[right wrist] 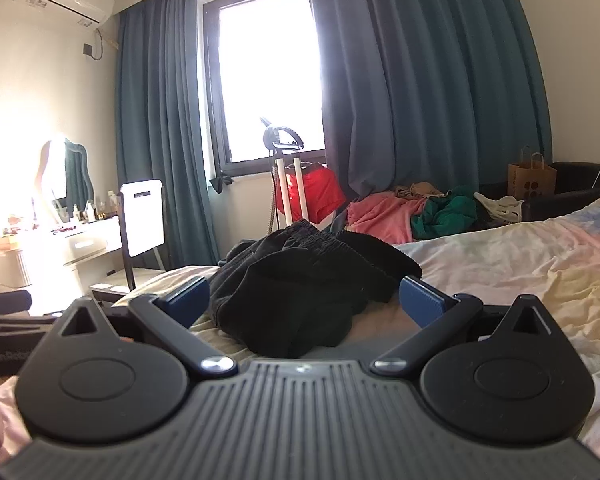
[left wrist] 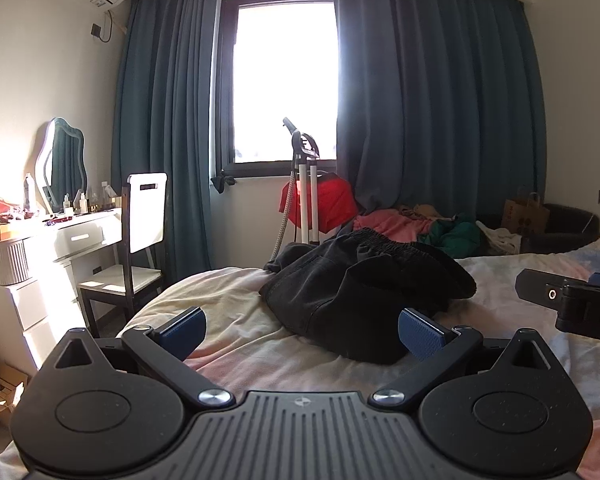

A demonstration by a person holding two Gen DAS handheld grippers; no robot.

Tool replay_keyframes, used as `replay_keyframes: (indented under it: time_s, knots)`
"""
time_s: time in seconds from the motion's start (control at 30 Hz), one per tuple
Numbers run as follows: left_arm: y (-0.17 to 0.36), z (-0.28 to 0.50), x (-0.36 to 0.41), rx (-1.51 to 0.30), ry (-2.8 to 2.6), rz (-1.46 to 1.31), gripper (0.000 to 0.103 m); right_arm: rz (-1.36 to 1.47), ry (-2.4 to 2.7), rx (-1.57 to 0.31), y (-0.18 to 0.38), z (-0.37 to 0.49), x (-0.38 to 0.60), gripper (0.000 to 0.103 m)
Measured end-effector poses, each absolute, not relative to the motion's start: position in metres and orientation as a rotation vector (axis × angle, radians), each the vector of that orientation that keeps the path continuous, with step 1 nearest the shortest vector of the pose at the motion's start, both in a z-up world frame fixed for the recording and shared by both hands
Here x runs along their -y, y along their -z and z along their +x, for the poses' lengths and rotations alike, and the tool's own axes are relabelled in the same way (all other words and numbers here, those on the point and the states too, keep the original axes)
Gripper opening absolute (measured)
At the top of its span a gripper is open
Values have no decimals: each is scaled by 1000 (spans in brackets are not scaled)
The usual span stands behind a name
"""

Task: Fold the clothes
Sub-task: 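Move both grippers toward the black sweatpants on the bed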

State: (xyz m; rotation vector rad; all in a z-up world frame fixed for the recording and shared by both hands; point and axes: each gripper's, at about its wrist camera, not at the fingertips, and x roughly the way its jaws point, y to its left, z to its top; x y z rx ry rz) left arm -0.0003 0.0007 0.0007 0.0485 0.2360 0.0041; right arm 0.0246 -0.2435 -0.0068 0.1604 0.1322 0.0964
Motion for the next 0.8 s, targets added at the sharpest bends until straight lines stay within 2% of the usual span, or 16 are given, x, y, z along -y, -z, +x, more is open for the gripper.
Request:
replay_keyframes:
  time_s: [0.13,0.3,0.5,0.8]
  knots:
    - [-5,-3,-5,-236,8,46,103,198,-99,-80,0,11,250,103]
    - [-11,-6,-11,-235,24,43,103,163,-42,-171,-4,19,231,103]
    - [-16,-6,-21,-234,24,11,103,157,-65,-158,-10,23,223,103]
    - [13,12,-24,-256,26,-17,103,167,-78,-152,10,29,225,103]
